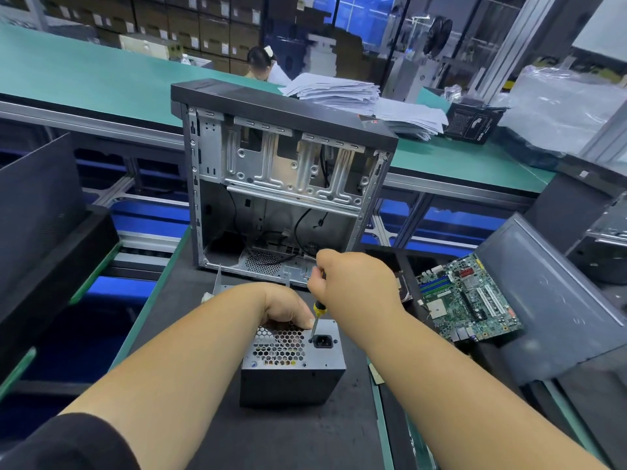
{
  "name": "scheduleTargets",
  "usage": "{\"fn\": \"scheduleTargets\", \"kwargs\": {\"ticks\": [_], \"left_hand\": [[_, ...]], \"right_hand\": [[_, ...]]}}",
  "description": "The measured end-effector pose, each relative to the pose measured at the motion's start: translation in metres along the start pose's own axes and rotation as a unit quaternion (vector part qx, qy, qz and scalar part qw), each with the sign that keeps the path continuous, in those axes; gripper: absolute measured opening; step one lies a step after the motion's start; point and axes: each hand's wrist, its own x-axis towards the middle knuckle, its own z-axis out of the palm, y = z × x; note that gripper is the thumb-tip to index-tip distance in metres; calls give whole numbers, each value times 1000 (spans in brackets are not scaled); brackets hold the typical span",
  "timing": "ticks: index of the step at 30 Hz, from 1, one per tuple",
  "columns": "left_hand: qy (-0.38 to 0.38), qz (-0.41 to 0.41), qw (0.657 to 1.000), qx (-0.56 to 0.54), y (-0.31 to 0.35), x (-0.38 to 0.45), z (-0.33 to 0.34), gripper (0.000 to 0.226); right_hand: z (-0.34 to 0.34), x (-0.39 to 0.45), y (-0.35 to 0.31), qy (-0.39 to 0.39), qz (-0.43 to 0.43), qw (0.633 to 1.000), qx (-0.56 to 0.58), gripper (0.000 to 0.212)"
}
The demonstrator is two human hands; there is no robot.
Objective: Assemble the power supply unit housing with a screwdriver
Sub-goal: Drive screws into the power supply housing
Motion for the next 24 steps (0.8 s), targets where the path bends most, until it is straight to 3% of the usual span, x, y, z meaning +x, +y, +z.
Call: {"fn": "scheduleTargets", "kwargs": {"ticks": [3, 9, 12, 17, 21, 24], "left_hand": [[6, -8, 1000, 4, 1, 0, 1, 11], [18, -16, 1000, -8, 1, -4, 1, 24], [22, -2, 1000, -1, 3, -9, 1, 15], [58, 47, 997, -1, 1, -16, 4, 6], [157, 113, 981, 4, -8, -29, 1, 8], [236, 139, 956, -103, -25, -47, -9, 12]], "right_hand": [[-1, 4, 0, -10, 28, 1000, -2, 19], [-1, 5, -1, -8, 35, 999, 7, 19], [2, 2, 2, 1, 29, 1000, 13, 21], [-1, -7, 28, -2, 96, 986, 140, 40], [-2, -22, 47, 65, 213, 944, 244, 41], [7, -29, 52, 74, 322, 841, 429, 38]]}}
